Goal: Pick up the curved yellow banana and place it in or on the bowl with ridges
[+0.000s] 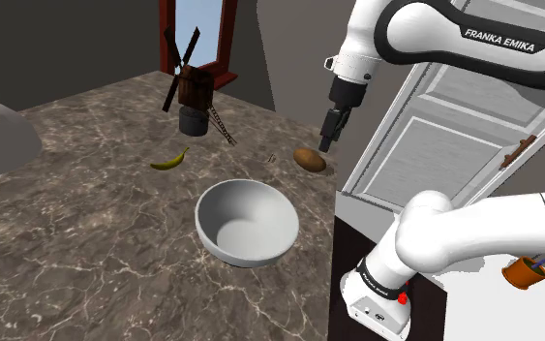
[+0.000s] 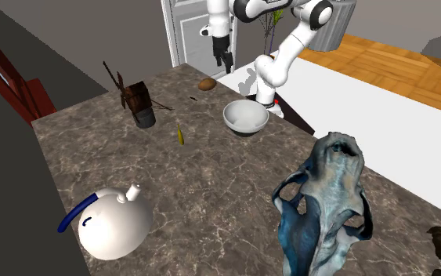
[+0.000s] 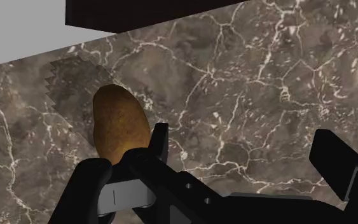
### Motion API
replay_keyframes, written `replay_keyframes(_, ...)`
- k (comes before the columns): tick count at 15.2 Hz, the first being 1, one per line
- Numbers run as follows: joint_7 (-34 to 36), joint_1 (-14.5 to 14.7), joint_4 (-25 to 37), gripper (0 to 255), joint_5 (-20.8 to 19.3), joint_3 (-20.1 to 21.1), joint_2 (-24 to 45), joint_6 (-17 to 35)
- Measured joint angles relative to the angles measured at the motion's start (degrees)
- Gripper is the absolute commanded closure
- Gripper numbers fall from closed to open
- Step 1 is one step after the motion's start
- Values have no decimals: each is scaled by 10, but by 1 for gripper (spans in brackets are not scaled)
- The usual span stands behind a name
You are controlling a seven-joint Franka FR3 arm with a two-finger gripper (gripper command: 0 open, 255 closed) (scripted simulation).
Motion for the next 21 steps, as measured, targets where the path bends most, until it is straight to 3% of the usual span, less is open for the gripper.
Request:
replay_keyframes(6,-78,24,29,0,-12,-10,84,60)
replay_keyframes(14,-223,70,119,0,-20,-11,251,152)
replay_keyframes(21,-336,105,217,0,-23,7,378,194)
